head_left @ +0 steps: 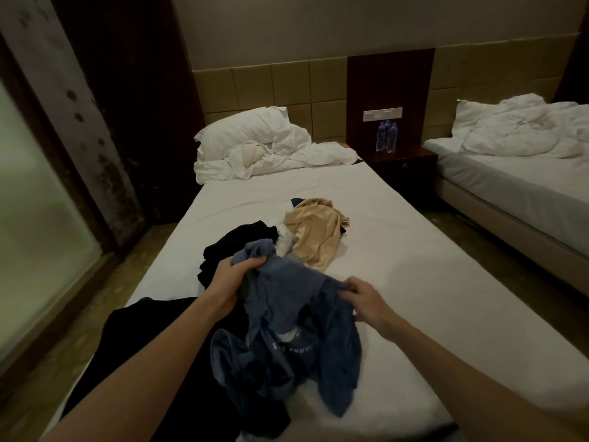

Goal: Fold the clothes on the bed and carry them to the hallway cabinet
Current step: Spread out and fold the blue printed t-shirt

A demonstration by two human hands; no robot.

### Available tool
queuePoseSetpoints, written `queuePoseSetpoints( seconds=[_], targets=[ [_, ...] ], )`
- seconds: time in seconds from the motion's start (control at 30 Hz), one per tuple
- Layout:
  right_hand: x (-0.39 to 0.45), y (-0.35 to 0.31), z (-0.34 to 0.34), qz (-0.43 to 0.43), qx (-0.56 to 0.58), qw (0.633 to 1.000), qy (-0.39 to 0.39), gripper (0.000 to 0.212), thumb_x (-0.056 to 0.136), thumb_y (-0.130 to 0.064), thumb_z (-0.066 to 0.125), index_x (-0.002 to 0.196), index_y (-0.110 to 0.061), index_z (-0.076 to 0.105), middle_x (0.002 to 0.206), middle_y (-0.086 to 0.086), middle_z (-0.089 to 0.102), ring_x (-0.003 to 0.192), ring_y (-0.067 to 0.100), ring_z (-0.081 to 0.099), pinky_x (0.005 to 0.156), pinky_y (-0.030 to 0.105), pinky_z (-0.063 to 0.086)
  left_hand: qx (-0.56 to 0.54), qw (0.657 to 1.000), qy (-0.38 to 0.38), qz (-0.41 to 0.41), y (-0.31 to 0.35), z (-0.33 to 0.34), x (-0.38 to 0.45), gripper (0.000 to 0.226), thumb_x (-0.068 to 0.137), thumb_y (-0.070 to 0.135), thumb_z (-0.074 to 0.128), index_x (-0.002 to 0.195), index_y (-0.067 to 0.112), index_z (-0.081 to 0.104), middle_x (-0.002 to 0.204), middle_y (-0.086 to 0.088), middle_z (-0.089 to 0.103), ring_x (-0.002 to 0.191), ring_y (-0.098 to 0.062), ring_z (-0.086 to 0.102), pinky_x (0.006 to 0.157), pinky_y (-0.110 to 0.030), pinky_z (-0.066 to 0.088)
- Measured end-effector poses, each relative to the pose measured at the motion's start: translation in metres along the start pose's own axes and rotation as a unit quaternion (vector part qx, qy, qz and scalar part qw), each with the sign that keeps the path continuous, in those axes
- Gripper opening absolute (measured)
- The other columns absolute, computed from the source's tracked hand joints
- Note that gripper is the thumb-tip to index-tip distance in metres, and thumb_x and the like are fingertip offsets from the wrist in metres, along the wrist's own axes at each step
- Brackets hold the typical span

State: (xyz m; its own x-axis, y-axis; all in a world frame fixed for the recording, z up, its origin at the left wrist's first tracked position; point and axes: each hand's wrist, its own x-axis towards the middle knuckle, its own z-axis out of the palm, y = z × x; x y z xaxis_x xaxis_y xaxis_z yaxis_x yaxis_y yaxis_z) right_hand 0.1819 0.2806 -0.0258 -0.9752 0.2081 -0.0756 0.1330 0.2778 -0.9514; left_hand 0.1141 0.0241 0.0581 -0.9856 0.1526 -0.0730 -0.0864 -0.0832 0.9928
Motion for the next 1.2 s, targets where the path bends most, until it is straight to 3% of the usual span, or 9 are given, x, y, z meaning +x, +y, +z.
queuePoseSetpoints(
  seconds=[0.17,0.27,0.4,0.53,0.7,0.83,0.93,1.03,1.2],
  targets=[
    [0.011,-0.041,-0.028,-0.149,-0.095,0.978,0.109,0.009,0.095,-0.006,0.055,0.087,-0.010,0.058,0.082,0.003,0.063,0.080,0.021,0.059,0.072,0.039,0.046,0.064,0.994,-0.088,0.026,0.003,-0.024,0.000,0.051,0.078,-0.017,0.057,0.120,0.012,0.063,0.114,-0.018,0.069,0.105,-0.038,0.066,0.088,-0.050,0.055],
    [0.013,-0.072,-0.043,-0.212,-0.110,0.961,0.137,0.007,0.096,-0.006,0.055,0.093,-0.010,0.059,0.085,-0.001,0.063,0.082,0.012,0.060,0.071,0.030,0.047,0.057,0.988,-0.135,-0.039,0.018,-0.020,-0.005,0.049,0.075,0.006,0.071,0.123,0.011,0.064,0.118,-0.020,0.068,0.105,-0.037,0.066,0.083,-0.044,0.056],
    [0.005,-0.111,-0.061,-0.241,-0.127,0.952,0.138,0.006,0.090,-0.012,0.065,0.094,-0.015,0.063,0.088,-0.007,0.067,0.084,0.005,0.061,0.069,0.018,0.047,0.140,0.978,-0.146,-0.046,0.039,-0.009,-0.014,0.060,0.071,0.050,0.083,0.110,0.005,0.072,0.105,-0.017,0.074,0.100,-0.034,0.070,0.089,-0.045,0.056],
    [-0.015,-0.141,-0.079,-0.268,-0.151,0.938,0.159,0.012,0.086,-0.018,0.075,0.095,-0.021,0.067,0.088,-0.013,0.066,0.084,-0.005,0.059,0.066,0.004,0.043,0.268,0.958,-0.073,0.070,0.054,-0.006,-0.024,0.037,0.073,0.029,0.087,0.081,0.008,0.058,0.086,-0.018,0.068,0.085,-0.030,0.067,0.075,-0.039,0.054],
    [-0.044,-0.169,-0.108,-0.290,-0.174,0.918,0.208,0.011,0.086,-0.024,0.075,0.090,-0.015,0.070,0.084,-0.005,0.066,0.080,0.001,0.058,0.066,0.014,0.042,0.257,0.957,-0.046,0.123,0.085,-0.006,-0.050,0.014,0.085,0.002,0.068,0.088,0.008,0.056,0.087,-0.016,0.069,0.080,-0.027,0.064,0.070,-0.036,0.052],
    [-0.069,-0.188,-0.126,-0.316,-0.194,0.901,0.226,0.014,0.089,-0.026,0.071,0.088,-0.012,0.070,0.081,-0.003,0.067,0.077,0.002,0.059,0.068,0.021,0.045,0.263,0.947,-0.004,0.186,0.107,-0.001,-0.073,0.038,0.078,-0.018,0.042,0.088,0.012,0.063,0.080,-0.007,0.070,0.065,-0.014,0.059,0.053,-0.022,0.044],
    [-0.089,-0.202,-0.136,-0.337,-0.214,0.887,0.232,0.018,0.095,-0.027,0.062,0.090,-0.012,0.070,0.079,-0.003,0.066,0.077,0.010,0.060,0.064,0.017,0.041,0.252,0.941,0.010,0.226,0.125,0.010,-0.094,0.033,0.082,-0.012,0.041,0.074,0.008,0.067,0.067,0.003,0.067,0.066,-0.012,0.059,0.059,-0.022,0.045],
    [-0.111,-0.220,-0.146,-0.357,-0.213,0.879,0.236,0.019,0.100,-0.026,0.054,0.101,-0.014,0.069,0.089,-0.001,0.066,0.084,0.012,0.058,0.071,0.022,0.039,0.183,0.945,0.029,0.269,0.146,0.019,-0.110,0.032,0.090,-0.001,0.040,0.086,0.005,0.071,0.086,-0.010,0.072,0.082,-0.023,0.066,0.076,-0.035,0.052],
    [-0.140,-0.249,-0.169,-0.392,-0.217,0.860,0.245,0.017,0.099,-0.031,0.054,0.089,-0.022,0.064,0.083,-0.001,0.065,0.078,0.011,0.058,0.068,0.034,0.045,0.163,0.897,0.078,0.403,0.190,0.034,-0.137,0.034,0.102,0.018,0.047,0.068,0.017,0.054,0.071,0.000,0.053,0.068,-0.012,0.047,0.067,-0.032,0.038]
  ],
)
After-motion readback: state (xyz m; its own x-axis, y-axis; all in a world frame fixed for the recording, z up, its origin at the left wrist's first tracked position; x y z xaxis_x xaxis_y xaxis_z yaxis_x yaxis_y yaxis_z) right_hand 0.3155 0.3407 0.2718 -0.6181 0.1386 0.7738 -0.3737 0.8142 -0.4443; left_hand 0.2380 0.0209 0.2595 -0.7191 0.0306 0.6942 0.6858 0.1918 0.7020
